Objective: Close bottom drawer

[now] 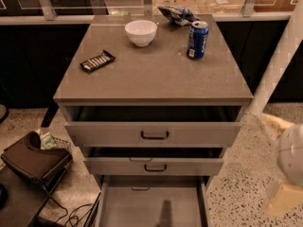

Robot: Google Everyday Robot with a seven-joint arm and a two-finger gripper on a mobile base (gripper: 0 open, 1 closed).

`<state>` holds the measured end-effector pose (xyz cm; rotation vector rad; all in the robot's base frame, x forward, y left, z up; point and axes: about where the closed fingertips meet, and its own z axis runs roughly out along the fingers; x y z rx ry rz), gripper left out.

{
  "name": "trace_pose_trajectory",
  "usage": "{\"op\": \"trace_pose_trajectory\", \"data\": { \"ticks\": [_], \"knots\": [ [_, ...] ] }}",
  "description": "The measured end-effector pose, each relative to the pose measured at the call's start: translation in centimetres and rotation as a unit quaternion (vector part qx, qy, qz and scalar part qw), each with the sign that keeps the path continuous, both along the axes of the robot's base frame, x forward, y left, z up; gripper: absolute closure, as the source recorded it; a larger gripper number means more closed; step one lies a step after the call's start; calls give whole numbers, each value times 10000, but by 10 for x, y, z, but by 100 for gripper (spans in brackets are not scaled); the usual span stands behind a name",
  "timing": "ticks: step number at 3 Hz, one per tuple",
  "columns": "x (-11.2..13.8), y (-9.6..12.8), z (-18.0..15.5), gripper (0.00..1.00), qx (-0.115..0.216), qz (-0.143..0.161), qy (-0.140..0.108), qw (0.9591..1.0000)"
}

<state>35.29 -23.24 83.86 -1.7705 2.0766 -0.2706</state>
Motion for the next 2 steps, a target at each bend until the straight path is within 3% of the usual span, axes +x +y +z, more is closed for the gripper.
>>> {"op": "trace_pose_trajectory", "data": {
  "ticks": [1,2],
  "knots": [
    [-25,5,-55,0,-83,8,41,10000],
    [-25,5,-55,0,-82,8,42,10000]
  ]
}}
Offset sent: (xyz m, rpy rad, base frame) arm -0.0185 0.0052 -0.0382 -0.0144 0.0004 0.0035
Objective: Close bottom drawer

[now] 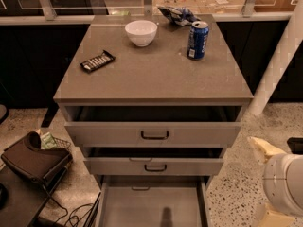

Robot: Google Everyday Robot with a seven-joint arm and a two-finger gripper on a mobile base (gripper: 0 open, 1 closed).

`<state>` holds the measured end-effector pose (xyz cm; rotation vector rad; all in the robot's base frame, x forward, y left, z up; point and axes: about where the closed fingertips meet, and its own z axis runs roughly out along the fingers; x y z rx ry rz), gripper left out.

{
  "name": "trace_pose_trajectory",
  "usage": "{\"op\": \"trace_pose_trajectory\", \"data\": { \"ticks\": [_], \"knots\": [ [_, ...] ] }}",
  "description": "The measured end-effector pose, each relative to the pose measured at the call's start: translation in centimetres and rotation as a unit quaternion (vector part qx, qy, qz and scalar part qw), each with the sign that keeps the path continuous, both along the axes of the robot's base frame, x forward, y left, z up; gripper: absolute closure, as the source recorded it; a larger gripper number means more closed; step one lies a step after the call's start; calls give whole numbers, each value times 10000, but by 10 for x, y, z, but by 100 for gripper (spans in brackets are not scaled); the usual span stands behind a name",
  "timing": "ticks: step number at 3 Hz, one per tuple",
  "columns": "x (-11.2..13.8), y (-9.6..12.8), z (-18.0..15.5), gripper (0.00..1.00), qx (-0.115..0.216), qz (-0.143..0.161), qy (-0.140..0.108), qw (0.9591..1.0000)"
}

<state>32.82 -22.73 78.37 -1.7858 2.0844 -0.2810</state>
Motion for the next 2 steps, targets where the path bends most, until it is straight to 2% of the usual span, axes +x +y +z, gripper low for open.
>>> {"op": "trace_pose_trajectory", "data": {
  "ticks": [1,2],
  "knots": [
    [0,-2,-14,0,65,-71,-100,9999],
    [-6,-6,-64,0,54,-306,-169,9994]
  ]
}}
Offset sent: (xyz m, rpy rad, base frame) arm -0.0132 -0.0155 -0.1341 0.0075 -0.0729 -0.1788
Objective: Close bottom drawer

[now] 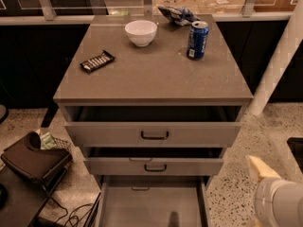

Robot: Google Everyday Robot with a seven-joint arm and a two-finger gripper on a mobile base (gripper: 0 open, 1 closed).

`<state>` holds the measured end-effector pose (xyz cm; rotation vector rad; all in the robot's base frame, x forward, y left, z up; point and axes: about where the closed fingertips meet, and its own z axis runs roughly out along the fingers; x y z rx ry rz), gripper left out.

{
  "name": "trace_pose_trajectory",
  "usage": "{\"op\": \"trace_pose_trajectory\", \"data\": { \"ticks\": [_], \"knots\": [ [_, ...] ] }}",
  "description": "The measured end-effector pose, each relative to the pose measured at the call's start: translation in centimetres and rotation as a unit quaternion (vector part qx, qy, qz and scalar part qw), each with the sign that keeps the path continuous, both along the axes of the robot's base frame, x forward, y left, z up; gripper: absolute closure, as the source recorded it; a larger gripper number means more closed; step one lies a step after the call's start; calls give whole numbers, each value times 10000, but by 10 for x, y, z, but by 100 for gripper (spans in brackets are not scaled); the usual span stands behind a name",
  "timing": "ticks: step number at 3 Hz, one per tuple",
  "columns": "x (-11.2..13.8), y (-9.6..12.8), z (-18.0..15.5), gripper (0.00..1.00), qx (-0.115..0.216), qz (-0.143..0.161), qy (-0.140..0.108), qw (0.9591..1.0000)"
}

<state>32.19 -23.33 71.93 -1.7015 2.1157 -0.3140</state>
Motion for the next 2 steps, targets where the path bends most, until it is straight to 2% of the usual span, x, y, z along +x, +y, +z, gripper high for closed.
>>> {"op": "trace_pose_trajectory", "data": {
  "ticks": [1,2],
  "knots": [
    [-7,3,-62,0,-101,-64,71,9999],
    [-15,4,-108,0,-186,34,238,9995]
  ]
}}
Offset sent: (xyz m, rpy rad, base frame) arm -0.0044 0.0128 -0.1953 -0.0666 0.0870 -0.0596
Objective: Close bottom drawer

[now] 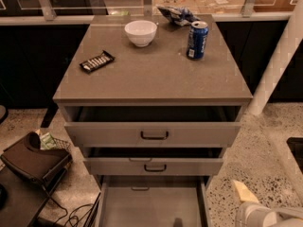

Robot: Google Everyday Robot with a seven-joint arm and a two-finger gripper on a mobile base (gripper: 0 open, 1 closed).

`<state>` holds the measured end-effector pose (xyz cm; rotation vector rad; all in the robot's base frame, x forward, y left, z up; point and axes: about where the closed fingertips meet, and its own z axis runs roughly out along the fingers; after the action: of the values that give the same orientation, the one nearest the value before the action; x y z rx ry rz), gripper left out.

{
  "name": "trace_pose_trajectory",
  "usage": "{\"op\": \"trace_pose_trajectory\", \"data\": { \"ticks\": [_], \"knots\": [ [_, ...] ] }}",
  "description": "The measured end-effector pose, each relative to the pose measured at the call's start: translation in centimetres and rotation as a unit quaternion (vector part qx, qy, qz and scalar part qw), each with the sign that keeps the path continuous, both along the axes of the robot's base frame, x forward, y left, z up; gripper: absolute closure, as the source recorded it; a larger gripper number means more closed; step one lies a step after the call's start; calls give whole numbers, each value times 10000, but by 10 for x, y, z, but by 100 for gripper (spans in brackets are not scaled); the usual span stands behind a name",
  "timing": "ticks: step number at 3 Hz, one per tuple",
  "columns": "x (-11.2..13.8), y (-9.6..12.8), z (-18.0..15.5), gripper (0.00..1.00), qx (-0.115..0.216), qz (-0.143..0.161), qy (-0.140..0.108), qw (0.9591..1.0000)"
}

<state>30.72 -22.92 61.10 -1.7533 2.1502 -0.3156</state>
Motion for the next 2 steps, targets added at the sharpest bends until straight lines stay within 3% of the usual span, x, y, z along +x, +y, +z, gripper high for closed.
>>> {"op": "trace_pose_trajectory", "data": {
  "ticks": [2],
  "knots": [
    [9,18,-68,0,177,252,217,9993]
  ]
}}
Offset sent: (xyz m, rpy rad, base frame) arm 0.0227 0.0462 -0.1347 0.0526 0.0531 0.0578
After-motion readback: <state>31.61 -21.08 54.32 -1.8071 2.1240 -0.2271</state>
